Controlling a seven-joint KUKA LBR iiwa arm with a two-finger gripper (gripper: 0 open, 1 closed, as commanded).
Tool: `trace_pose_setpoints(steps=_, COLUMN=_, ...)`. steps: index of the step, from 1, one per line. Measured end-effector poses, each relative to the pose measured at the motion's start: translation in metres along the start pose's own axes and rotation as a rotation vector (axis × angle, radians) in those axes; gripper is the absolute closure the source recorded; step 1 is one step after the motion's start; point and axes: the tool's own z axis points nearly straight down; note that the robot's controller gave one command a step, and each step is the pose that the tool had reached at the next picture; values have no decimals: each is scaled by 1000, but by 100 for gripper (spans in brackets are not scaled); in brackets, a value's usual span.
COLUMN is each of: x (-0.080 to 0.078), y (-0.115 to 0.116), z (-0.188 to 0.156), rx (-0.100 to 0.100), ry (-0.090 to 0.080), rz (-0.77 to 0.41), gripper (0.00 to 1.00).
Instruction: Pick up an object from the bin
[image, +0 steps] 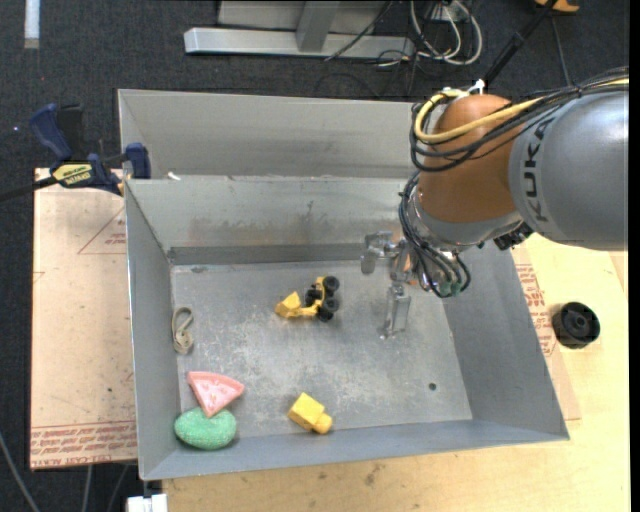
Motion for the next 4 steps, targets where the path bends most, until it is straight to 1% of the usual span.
trace_pose_setpoints(steps=1, x=-2, y=0, z=-5, rx=0, ry=-8, rz=0, gripper=0)
trace_pose_setpoints(steps=2, x=-26, y=24, z=17, rx=4, ry=-17, rz=-100, gripper=0)
trace_pose_setpoints(steps=3, x=-27, y=63, z=52, rx=0, ry=-7, rz=-231, gripper=0)
trace_pose_setpoints(steps=4, x=-14, y=78, z=90, rx=0, ry=-8, rz=-346, gripper=100)
